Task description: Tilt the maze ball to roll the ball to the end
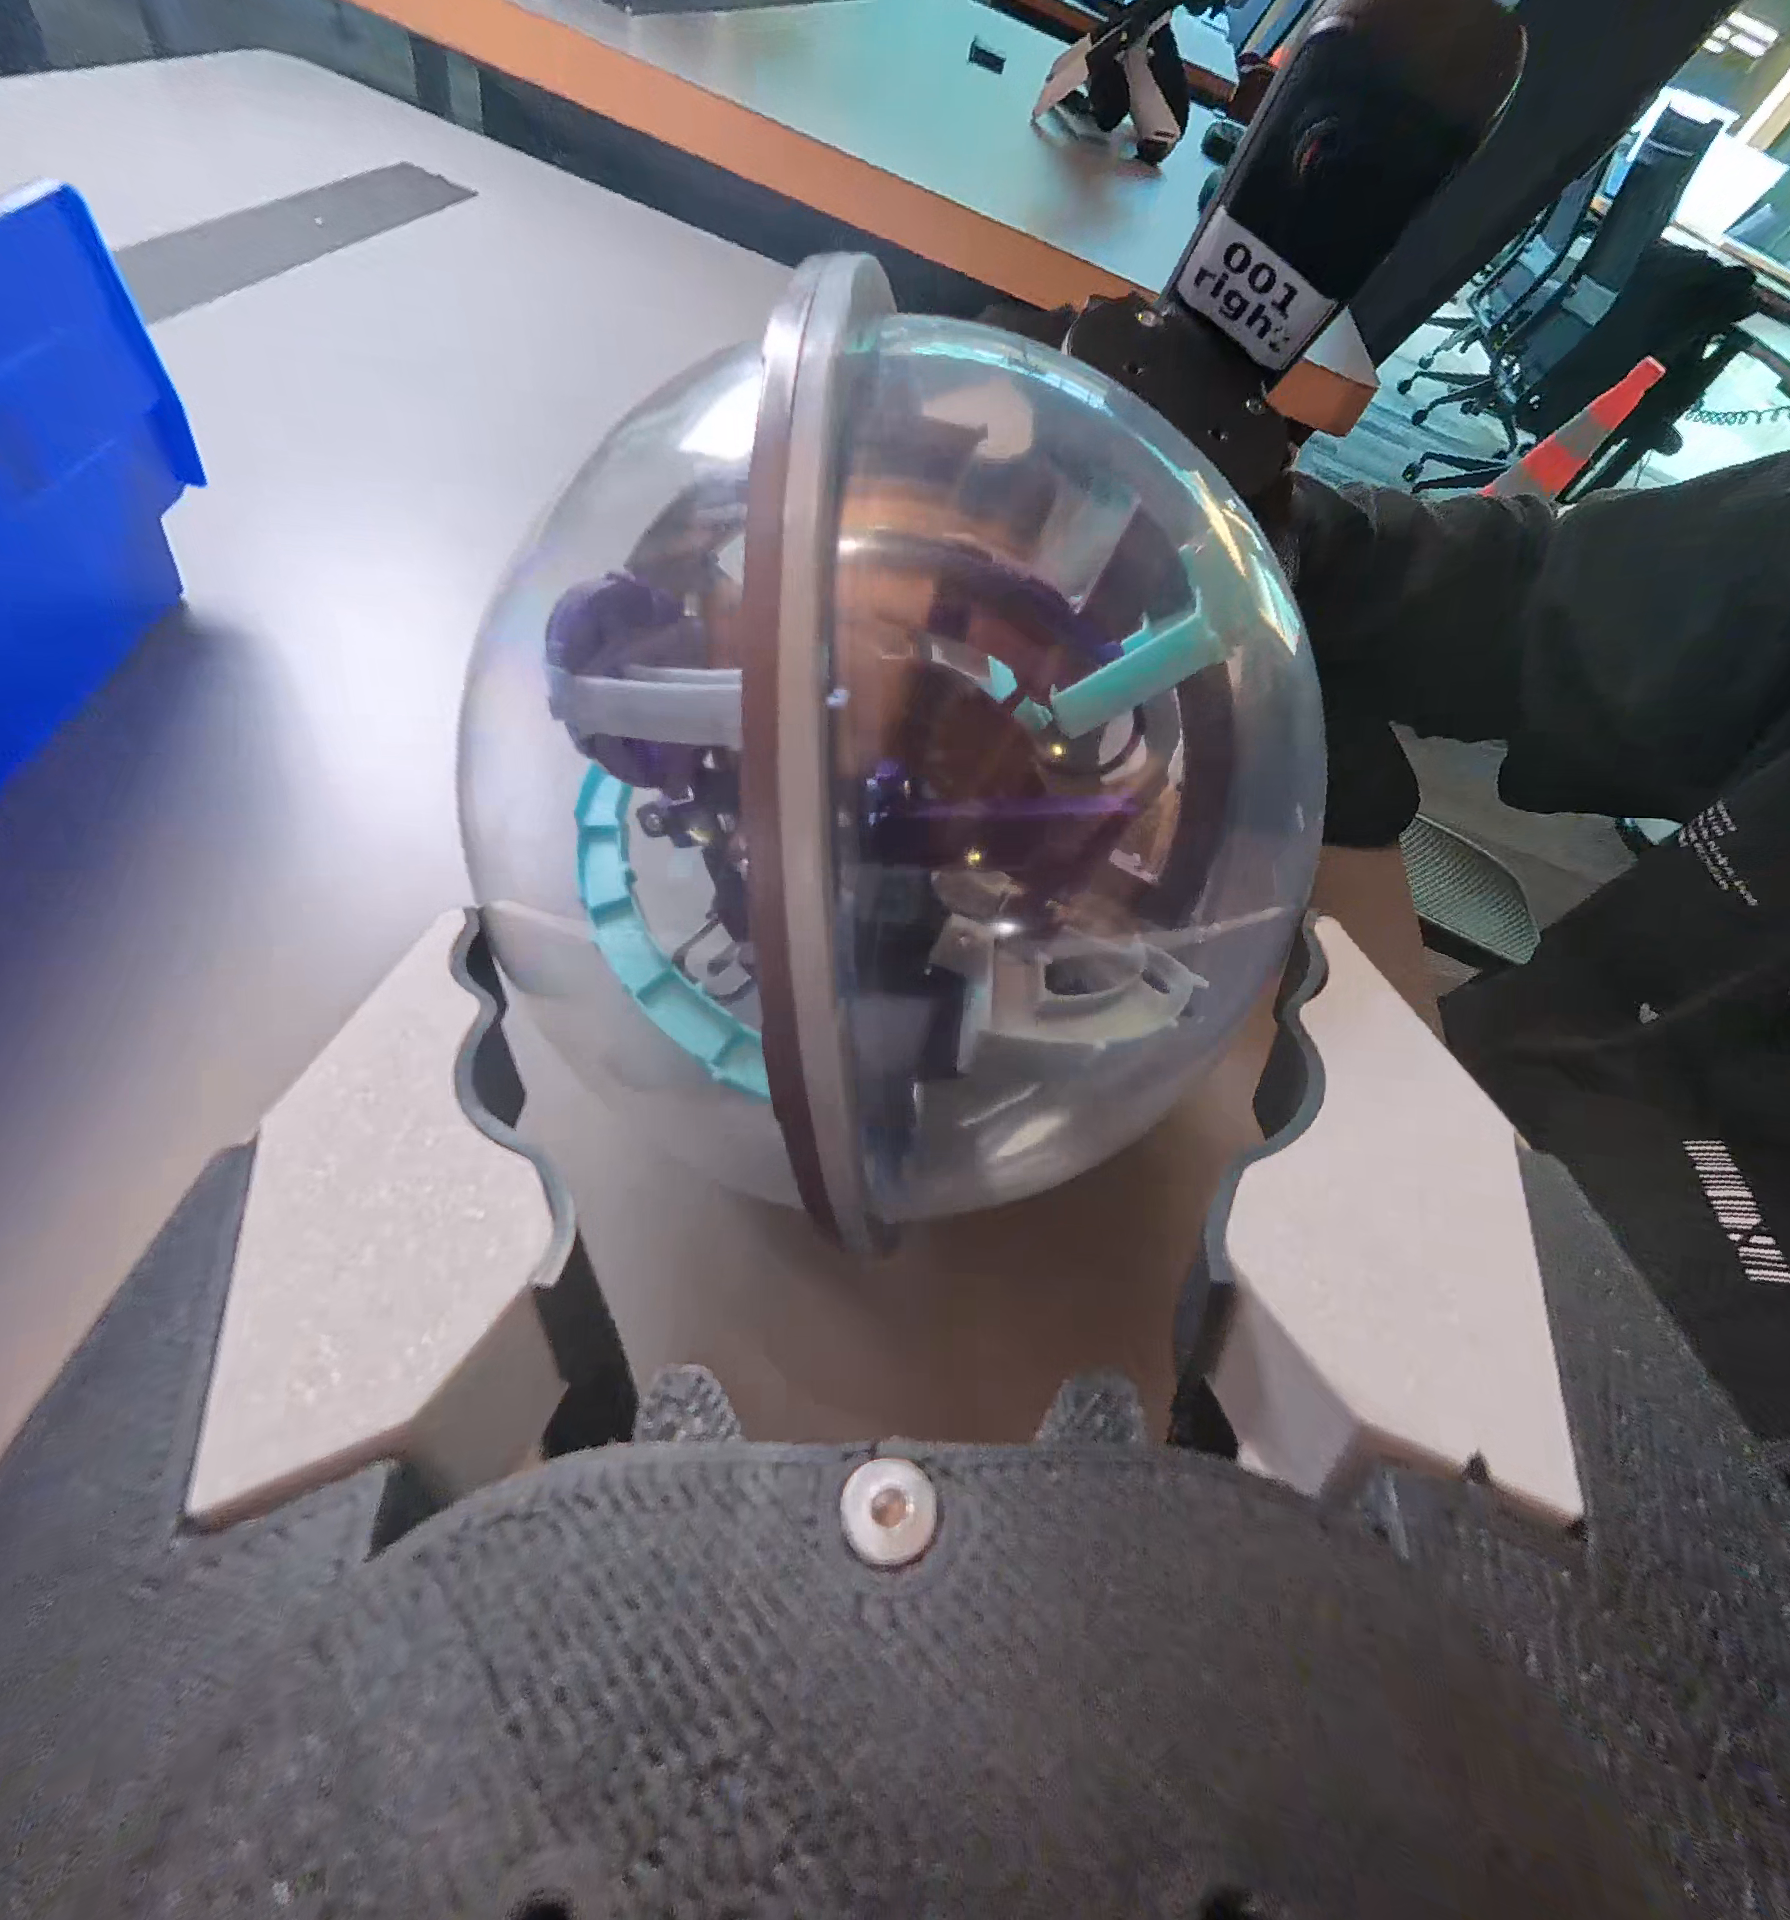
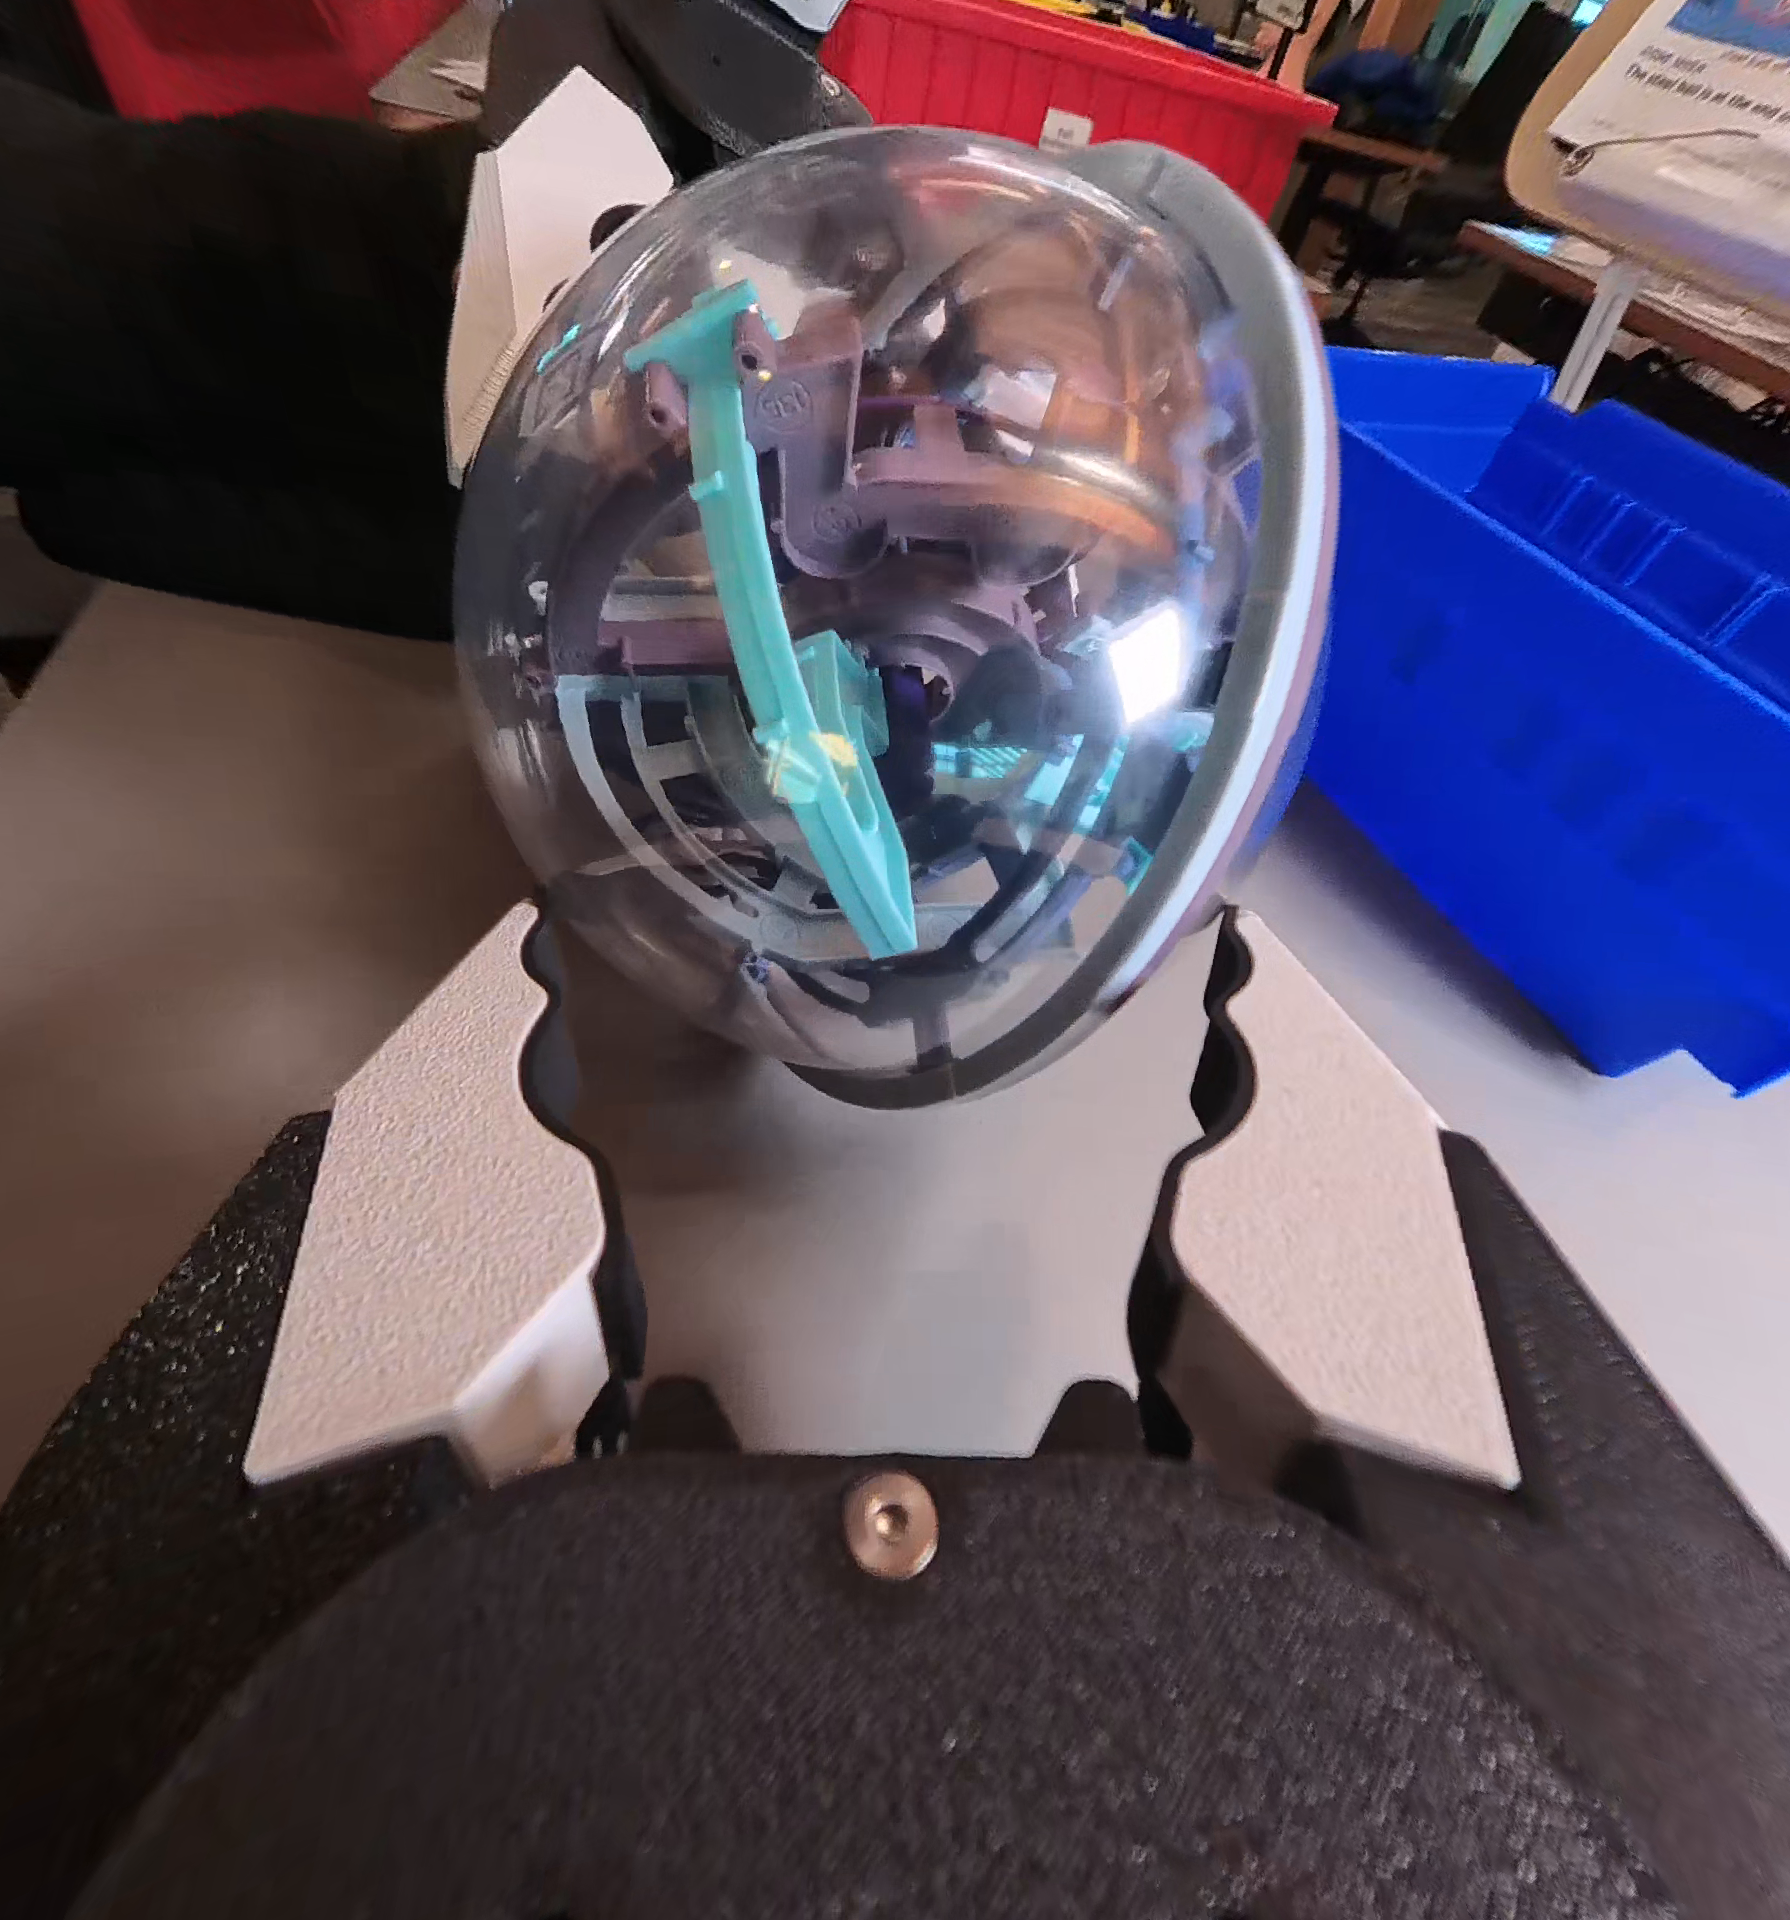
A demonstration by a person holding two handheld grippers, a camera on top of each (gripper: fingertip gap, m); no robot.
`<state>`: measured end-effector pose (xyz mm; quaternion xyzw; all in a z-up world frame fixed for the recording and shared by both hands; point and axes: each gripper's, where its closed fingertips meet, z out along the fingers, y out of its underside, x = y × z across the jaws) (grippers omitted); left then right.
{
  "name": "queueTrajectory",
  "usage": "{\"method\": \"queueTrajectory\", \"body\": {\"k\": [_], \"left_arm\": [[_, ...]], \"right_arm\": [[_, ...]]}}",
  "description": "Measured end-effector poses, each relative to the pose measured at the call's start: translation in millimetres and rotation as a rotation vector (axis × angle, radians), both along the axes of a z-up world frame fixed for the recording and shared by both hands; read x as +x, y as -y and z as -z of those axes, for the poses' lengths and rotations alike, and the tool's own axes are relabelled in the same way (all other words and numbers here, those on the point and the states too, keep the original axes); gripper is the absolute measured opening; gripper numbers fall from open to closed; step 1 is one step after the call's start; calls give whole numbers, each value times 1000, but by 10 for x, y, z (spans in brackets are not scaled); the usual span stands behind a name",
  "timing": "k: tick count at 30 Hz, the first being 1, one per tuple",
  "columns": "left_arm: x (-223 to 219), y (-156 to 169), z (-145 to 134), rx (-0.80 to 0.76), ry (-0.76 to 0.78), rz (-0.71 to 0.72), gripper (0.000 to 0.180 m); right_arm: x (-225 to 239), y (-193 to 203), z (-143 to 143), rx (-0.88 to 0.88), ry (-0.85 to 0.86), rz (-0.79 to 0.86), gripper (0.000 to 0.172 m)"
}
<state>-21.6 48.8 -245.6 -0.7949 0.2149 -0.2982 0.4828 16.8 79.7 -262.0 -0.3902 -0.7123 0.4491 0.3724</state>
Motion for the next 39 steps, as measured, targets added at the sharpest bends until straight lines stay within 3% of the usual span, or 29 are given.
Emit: {"method": "queueTrajectory", "body": {"k": [8, 17, 39], "left_arm": [[93, -9, -72, 166, -141, 66, 143], [102, 0, -76, 295, -272, 103, 143], [67, -38, -58, 359, -285, 127, 142]], "right_arm": [[11, 45, 132, -78, 83, -34, 130], [-7, 24, 149, 63, 50, 9, 131], [-18, -19, 116, 132, 14, 36, 130]]}}
